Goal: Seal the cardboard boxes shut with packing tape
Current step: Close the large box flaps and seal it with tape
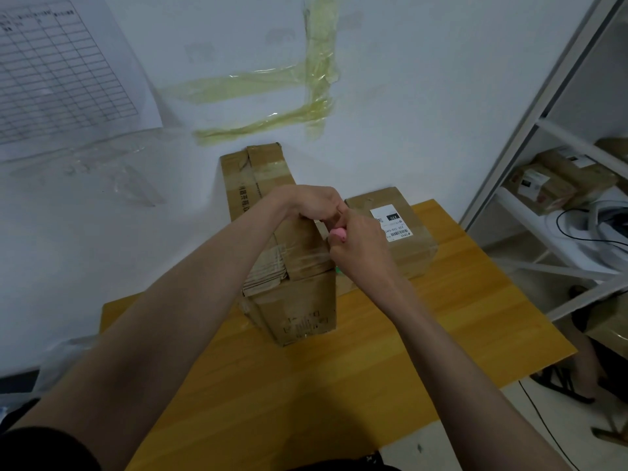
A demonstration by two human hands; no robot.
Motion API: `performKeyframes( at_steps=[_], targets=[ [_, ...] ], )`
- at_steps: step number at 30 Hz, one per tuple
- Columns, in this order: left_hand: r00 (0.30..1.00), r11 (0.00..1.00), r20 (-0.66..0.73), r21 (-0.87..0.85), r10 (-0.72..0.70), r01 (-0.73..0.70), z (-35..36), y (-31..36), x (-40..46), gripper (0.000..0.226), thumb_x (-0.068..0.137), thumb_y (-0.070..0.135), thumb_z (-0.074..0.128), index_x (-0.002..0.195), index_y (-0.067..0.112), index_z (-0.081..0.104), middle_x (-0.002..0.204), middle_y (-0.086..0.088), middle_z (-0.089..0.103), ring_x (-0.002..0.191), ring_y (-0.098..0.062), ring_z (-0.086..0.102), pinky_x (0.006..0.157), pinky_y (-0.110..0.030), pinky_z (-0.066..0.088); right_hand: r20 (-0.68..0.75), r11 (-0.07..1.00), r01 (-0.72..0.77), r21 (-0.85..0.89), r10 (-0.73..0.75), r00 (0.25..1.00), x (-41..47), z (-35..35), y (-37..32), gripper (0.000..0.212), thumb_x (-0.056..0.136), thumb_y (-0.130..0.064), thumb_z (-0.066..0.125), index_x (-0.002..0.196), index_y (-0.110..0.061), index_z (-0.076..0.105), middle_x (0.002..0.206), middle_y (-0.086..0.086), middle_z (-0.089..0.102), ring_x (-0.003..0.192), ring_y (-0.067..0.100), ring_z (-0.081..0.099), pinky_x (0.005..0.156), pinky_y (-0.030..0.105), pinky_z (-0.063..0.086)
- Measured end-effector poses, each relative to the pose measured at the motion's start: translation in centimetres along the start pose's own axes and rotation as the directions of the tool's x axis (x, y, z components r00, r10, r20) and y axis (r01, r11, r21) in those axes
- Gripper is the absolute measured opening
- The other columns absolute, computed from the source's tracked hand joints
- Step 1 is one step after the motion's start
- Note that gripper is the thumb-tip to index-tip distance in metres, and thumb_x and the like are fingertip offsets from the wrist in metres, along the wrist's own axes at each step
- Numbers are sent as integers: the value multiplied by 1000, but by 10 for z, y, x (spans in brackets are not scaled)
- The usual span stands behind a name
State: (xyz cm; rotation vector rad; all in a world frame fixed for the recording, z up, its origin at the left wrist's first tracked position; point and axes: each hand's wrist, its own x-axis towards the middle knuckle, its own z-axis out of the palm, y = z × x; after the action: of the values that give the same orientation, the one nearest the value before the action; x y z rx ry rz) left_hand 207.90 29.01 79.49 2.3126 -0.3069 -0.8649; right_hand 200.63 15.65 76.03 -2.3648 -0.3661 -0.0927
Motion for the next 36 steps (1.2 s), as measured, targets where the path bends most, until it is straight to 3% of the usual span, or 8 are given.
performKeyframes(
  at_steps=[12, 19, 23, 26, 28, 30, 34, 36],
  targets=[
    [999, 999, -4, -26, 31, -32, -3, -7, 5, 24, 99, 3, 54, 108, 8, 76, 104, -3, 76, 89, -5, 70, 86, -19, 53, 63, 999, -17, 34, 15, 998, -7, -7, 3, 5, 92, -7, 55, 94, -11, 56, 73, -7, 52, 70, 13, 55, 57, 23, 39],
    [999, 999, -15, -5, 36, -36, -5, -15, 15, 21, 98, 18, 66, 113, 6, 75, 109, -2, 74, 99, -12, 67, 87, -22, 51, 274, 996, -39, -77, 59, 960, -15, -28, 20, 7, 94, -14, 61, 90, -10, 64, 83, 6, 63, 70, 13, 57, 55, 21, 41],
    [1000, 999, 6, -26, 30, -30, -5, -19, 17, 27, 96, 24, 70, 117, 9, 74, 112, -2, 75, 101, -15, 69, 88, -22, 51, 127, 982, -119, 145, 101, 987, -9, -46, 40, 10, 94, -18, 61, 93, -11, 54, 86, 5, 65, 72, 14, 67, 61, 35, 58],
    [999, 999, 17, -15, 40, -39, -3, -18, 18, 26, 95, 27, 70, 115, 11, 75, 114, -3, 75, 102, -15, 68, 92, -25, 50, 45, 988, -60, 141, 54, 998, 6, -45, 56, 16, 92, -11, 60, 105, -6, 52, 95, 3, 54, 76, 8, 54, 64, 31, 47],
    [999, 999, 24, -8, 44, -44, -2, -16, 16, 16, 95, 26, 70, 106, 16, 77, 103, 6, 76, 95, -6, 67, 89, -22, 48, 168, 997, -15, 81, 1, 986, 14, -39, 60, 38, 91, -11, 63, 128, -13, 51, 108, 0, 43, 86, 5, 50, 72, 23, 44],
    [999, 999, 23, -2, 49, -49, -1, -13, 13, 9, 96, 24, 68, 100, 21, 76, 90, 17, 73, 85, 5, 64, 82, -14, 45, 343, 998, -44, 35, 30, 939, 19, -34, 61, 55, 90, -24, 70, 140, -25, 48, 117, -1, 36, 101, 15, 53, 86, 28, 48],
    [993, 994, -55, 15, 108, -107, 7, -14, 8, 15, 96, 23, 69, 106, 15, 76, 91, 18, 72, 84, 9, 63, 75, -6, 42, 405, 996, -39, 82, 2, 914, 26, -34, 64, 34, 86, -35, 76, 106, -9, 66, 86, -5, 56, 79, 11, 54, 66, 25, 42],
    [977, 986, -142, -34, 156, -163, 11, -16, 6, 17, 94, 19, 71, 108, 10, 76, 89, 19, 74, 87, 7, 65, 79, -7, 43, 404, 985, -64, 158, -5, 915, 26, -36, 70, 32, 87, -32, 76, 90, -2, 66, 70, 1, 51, 65, 14, 48, 59, 27, 35]
  ],
)
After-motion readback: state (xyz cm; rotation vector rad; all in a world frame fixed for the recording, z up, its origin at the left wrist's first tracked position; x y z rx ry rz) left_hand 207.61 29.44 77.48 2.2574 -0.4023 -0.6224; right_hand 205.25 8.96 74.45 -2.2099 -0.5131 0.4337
